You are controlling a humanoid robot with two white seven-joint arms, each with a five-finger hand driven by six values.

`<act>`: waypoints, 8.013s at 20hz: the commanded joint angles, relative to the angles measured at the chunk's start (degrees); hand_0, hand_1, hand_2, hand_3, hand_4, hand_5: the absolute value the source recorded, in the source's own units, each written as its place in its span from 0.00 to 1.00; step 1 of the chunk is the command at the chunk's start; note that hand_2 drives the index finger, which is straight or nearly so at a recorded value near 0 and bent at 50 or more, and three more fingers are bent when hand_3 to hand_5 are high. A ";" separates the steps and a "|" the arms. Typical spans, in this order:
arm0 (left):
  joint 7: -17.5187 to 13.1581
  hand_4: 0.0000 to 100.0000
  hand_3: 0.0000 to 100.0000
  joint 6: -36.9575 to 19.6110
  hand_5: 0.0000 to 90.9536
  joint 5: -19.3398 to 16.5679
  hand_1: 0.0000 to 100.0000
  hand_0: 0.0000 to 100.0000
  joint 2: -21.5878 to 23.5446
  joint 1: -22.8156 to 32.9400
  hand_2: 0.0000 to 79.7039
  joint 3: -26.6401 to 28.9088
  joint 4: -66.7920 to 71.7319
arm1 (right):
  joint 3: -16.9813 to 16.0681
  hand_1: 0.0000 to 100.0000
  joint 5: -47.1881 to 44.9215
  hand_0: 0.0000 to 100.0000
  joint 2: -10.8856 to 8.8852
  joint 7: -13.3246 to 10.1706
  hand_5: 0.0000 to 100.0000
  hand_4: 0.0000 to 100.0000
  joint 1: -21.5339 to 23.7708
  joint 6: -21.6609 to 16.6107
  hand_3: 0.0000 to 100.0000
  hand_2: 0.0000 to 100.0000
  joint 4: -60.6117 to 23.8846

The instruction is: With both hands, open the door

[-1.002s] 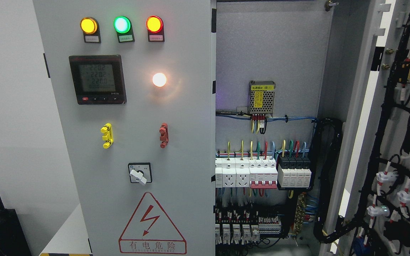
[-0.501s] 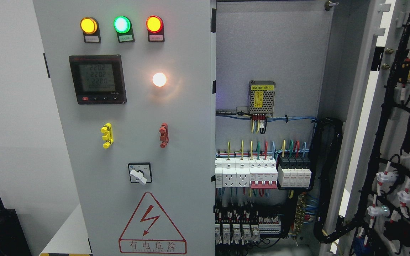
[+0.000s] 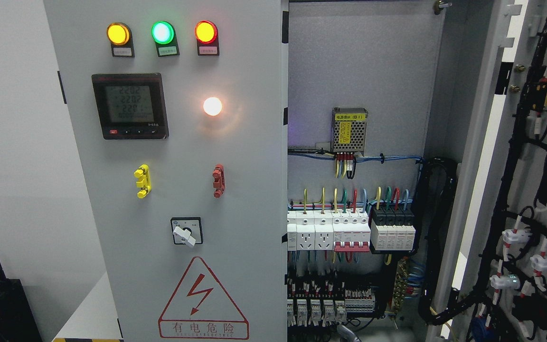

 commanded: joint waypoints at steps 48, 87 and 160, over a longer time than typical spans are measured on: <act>0.01 0.03 0.00 0.03 0.00 0.00 0.00 0.00 0.00 0.00 0.00 0.02 -0.61 | 2.76 0.00 -2.11 0.00 6.73 0.54 0.00 0.00 -18.00 5.48 0.00 0.00 14.20; 0.01 0.03 0.00 0.03 0.00 0.00 0.00 0.00 0.00 0.00 0.00 0.02 -0.61 | 6.37 0.00 -6.24 0.00 4.63 4.05 0.00 0.00 -24.33 7.06 0.00 0.00 16.92; 0.01 0.03 0.00 0.03 0.00 0.00 0.00 0.00 0.00 0.00 0.00 0.02 -0.61 | 6.37 0.00 -14.15 0.00 1.02 16.27 0.00 0.00 -28.90 7.15 0.00 0.00 20.26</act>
